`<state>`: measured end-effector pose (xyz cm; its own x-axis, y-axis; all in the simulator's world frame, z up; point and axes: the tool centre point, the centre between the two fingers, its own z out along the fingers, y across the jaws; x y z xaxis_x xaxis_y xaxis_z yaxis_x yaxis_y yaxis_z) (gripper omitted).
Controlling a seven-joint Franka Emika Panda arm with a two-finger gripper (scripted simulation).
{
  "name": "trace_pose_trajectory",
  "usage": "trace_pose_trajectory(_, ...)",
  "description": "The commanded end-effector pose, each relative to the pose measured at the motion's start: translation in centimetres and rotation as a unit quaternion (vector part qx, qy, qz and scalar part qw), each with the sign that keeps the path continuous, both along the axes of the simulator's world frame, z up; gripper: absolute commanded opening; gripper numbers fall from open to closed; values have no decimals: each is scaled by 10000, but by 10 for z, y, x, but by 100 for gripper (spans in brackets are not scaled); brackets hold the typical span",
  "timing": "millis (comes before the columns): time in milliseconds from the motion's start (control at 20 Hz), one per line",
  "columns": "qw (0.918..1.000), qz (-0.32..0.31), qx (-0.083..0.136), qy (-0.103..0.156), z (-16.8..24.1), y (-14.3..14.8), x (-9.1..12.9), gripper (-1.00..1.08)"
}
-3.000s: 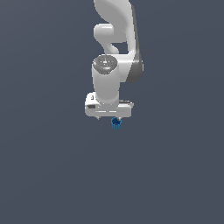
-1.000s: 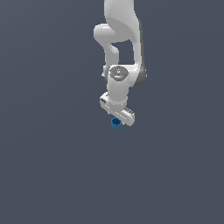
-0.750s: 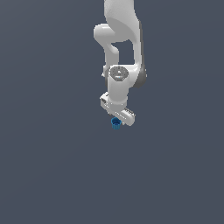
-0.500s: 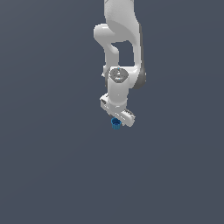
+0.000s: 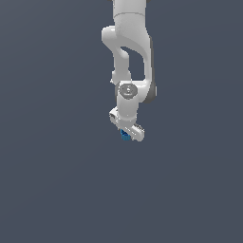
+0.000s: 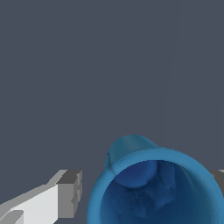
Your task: Pick up the object and move it to a goal position.
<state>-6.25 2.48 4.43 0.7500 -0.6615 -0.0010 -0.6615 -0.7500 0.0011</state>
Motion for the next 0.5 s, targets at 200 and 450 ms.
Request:
trace_pose_trajectory(200, 10000, -1, 1, -7, -4, 0, 1, -100)
trace_pose_trajectory(450, 10000, -1, 1, -7, -4, 0, 1, -100)
